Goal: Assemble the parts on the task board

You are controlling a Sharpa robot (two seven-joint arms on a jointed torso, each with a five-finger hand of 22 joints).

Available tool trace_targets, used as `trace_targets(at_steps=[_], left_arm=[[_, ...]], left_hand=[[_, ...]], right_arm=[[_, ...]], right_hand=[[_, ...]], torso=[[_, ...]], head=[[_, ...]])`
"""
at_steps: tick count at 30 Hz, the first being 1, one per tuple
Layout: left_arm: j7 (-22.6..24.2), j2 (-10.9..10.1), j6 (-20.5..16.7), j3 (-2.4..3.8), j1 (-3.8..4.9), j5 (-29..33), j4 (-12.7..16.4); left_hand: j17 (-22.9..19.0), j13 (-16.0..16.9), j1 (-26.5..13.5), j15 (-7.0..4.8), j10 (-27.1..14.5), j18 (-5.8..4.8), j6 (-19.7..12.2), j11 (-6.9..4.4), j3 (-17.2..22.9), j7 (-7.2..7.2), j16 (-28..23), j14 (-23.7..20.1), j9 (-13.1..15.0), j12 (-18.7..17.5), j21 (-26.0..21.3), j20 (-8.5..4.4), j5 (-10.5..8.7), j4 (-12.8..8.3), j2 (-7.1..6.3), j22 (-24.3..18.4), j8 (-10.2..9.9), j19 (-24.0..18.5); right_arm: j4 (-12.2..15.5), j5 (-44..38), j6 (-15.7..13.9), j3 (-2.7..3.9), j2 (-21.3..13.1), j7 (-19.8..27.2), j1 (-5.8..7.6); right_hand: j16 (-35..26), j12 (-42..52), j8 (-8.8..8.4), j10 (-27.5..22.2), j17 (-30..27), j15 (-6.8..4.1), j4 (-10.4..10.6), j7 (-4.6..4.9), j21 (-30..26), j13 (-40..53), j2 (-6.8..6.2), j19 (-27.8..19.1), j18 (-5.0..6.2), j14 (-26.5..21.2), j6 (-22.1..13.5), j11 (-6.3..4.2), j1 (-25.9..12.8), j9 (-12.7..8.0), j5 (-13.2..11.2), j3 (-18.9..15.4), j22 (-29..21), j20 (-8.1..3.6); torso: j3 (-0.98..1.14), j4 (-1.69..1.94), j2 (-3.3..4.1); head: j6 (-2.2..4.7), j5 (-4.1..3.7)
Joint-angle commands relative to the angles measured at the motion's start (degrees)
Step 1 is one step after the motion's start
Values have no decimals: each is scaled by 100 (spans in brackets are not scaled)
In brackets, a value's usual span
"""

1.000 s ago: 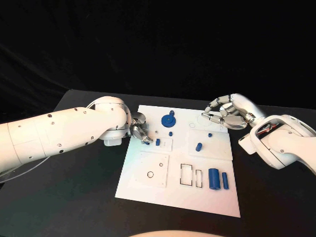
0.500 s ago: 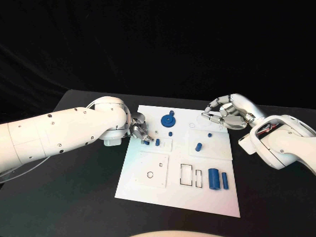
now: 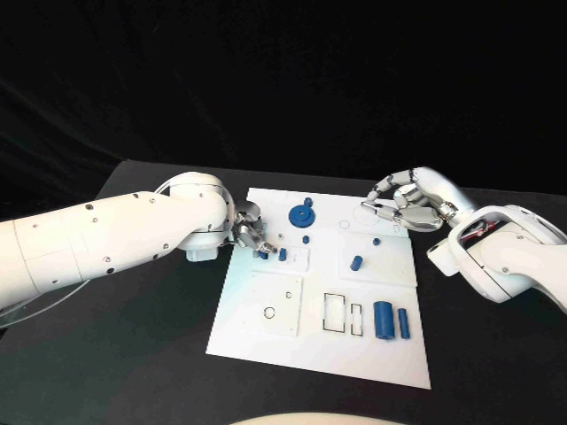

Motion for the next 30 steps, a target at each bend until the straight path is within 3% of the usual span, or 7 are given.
trace_targets(at_steps=[1, 30], left_arm=[[-11, 18, 50, -15, -22, 70, 19], [-8, 2, -81, -12, -22, 52, 29]], left_hand=[[1510, 4, -38, -19, 34, -56, 22, 10, -40, -2, 20, 616, -9, 18, 22, 3, -17, -1, -3, 727, 3, 43], [1510, -50, 30, -26, 11, -55, 16, 1, -55, -13, 20, 616, -11, -26, 18, 0, 3, -23, 60, 722, 3, 39]], right_arm=[[1, -11, 10, 0, 5, 44, -5], [-11, -11, 18, 0, 9, 42, -17]], right_hand=[[-34, -38, 19, -23, 1025, -34, 7, 5, -30, 321, 14, 210, 36, 473, -35, -19, -62, 7, 30, -32, 1129, -44], [-31, -35, 22, -20, 1032, -34, 6, 4, -26, 325, 21, 214, 35, 475, -36, -19, -83, 12, 31, -36, 1132, -44]], torso=[[0, -2, 0], [-9, -4, 3]], head=[[3, 2], [14, -1]])
